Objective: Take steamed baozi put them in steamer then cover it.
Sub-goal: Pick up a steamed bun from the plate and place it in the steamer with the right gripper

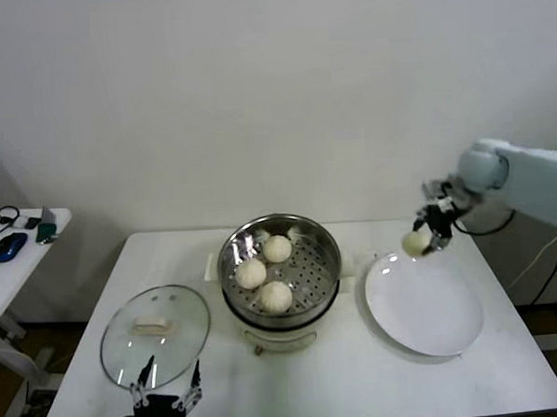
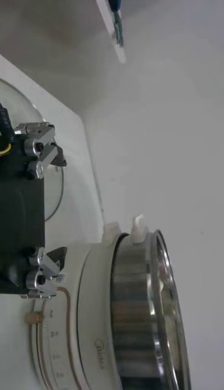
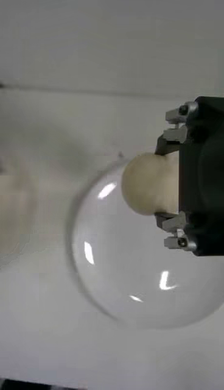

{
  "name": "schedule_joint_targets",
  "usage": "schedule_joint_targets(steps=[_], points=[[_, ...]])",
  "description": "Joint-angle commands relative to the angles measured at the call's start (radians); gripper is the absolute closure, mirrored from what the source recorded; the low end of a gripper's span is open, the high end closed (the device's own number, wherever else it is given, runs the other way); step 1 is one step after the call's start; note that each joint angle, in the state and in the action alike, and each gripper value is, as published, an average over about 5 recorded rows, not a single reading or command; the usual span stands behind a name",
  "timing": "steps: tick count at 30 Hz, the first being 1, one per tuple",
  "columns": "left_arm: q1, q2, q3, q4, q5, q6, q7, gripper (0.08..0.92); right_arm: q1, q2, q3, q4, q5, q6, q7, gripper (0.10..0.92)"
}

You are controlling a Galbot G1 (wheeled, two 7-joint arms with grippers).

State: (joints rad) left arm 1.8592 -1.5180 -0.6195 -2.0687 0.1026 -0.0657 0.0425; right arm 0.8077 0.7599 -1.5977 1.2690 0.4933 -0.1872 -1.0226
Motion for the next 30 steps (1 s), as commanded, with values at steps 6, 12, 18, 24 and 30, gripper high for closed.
schedule_joint_targets(steps=[6,12,18,24,30], points=[[-0.005,0.009,-0.003,-0.006,-0.012,0.001,0.003,0.177,0.305,0.27,-0.052,0.337,0.382,-0.161,0.124,0.387],[-0.002,0.011,-0.006,-0.012,-0.014,0.002,0.004,0.177,0.117,0.334,-0.044,0.311,0.315,-0.201,0.189,0.381],[0.002,0.012,-0.009,-0.018,-0.017,0.003,0.004,0.177,-0.022,0.382,-0.069,0.223,0.227,-0.223,0.226,0.38],[0.002,0.014,-0.011,-0.015,-0.021,0.002,0.004,0.177,-0.106,0.388,-0.071,0.207,0.162,-0.254,0.274,0.379],[0.001,0.014,-0.01,-0.013,-0.022,0.001,0.004,0.177,-0.146,0.393,-0.05,0.155,0.11,-0.265,0.309,0.378]])
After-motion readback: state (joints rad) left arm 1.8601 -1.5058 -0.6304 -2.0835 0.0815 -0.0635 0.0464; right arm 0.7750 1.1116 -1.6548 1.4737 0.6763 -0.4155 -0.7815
